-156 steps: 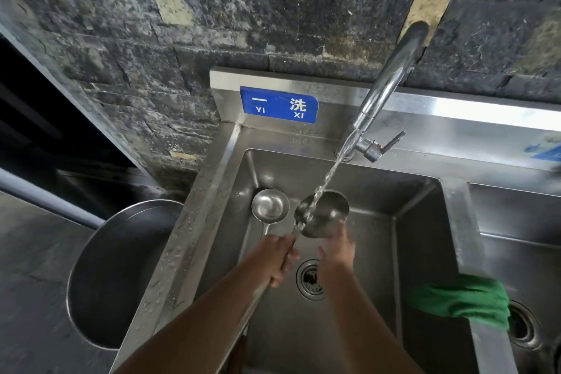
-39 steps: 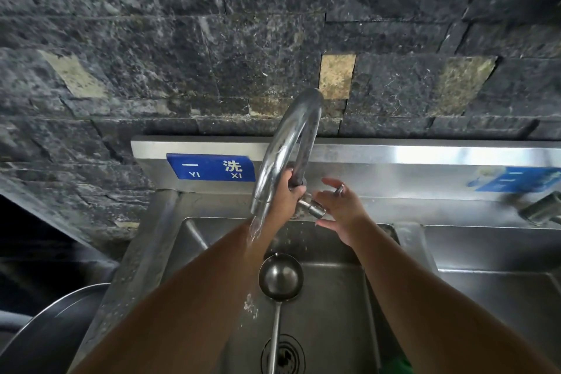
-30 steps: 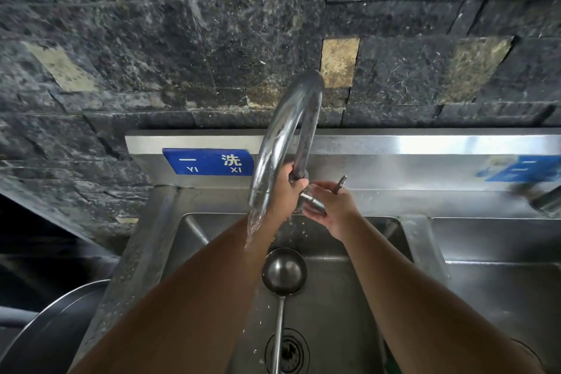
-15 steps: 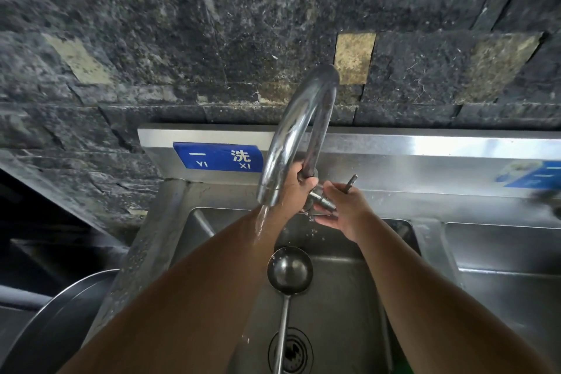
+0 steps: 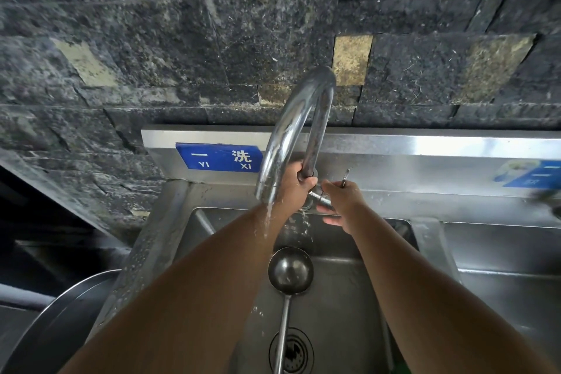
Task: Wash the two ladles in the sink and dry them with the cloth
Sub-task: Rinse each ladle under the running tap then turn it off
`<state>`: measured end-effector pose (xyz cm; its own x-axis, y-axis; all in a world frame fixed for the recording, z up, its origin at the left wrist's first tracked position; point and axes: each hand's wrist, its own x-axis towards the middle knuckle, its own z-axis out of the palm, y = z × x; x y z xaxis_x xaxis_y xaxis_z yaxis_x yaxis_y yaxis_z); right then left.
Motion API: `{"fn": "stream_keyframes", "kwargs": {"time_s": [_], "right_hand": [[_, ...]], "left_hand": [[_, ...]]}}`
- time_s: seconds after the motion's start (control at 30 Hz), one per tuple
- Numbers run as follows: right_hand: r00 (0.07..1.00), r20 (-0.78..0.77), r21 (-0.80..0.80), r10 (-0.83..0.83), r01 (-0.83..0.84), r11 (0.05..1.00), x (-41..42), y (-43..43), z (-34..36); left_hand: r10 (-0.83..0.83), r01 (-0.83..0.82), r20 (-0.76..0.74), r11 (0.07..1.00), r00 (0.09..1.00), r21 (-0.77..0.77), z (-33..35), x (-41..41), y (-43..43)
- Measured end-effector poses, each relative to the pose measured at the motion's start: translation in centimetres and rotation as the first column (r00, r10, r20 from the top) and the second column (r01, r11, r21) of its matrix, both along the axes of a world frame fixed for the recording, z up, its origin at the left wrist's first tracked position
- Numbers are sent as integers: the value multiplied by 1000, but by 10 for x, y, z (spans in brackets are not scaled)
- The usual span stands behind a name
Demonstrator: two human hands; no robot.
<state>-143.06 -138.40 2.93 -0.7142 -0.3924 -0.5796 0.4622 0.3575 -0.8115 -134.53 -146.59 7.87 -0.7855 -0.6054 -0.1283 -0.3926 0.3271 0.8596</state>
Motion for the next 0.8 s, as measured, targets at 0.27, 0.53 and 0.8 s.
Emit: {"fn": "stream_keyframes", "kwargs": {"time_s": [0.27,0.53,0.8], "right_hand": [[1000,-16,9,2,-2,1000,-1,-1,-4],[998,-65,36,20,-17,999,-4,-3,-8],[996,-91,42,26,-22,999,-2,-2,-10]], "left_hand": [[1,0,-18,1000,1000,27,0,0,0],[-37,38,24,999,999,-10,5,0,-3],[-34,34,-2,999,999,-38,4,2,-1]]}}
